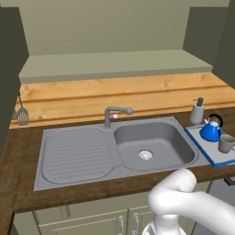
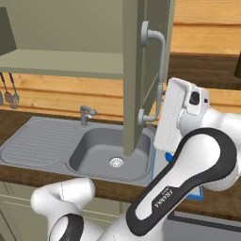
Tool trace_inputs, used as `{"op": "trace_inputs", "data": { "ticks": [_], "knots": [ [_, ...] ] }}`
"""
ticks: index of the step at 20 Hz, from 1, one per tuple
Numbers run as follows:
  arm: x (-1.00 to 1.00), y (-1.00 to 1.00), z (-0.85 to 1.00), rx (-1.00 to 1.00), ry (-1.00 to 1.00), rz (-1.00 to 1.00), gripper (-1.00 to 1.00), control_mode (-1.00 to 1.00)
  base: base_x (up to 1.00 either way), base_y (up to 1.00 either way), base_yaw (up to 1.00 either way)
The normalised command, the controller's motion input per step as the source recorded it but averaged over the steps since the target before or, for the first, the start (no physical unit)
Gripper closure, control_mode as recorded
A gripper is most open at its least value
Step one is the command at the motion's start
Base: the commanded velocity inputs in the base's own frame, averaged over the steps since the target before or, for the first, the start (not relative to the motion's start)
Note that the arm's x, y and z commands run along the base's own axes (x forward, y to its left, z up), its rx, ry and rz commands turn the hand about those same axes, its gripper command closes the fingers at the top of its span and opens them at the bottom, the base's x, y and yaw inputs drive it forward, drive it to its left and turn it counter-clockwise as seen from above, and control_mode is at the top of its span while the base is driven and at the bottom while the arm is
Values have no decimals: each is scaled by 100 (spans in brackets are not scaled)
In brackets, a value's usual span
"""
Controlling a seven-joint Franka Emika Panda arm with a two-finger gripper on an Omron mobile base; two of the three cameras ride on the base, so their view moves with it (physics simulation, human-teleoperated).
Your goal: Pick the kettle from the counter and place it on the tray. Then pick the mug from the cabinet and place it on the tray. Then close the cabinet doors.
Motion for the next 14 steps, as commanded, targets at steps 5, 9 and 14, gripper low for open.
{"op": "trace_inputs", "data": {
  "ticks": [5,9,14],
  "knots": [
    [0,37,9,0,-5,8,-100,-100,0,0,0],
    [0,38,6,0,-5,9,-100,-100,0,0,0],
    [0,59,0,0,-8,6,-100,-100,0,0,0]
  ]
}}
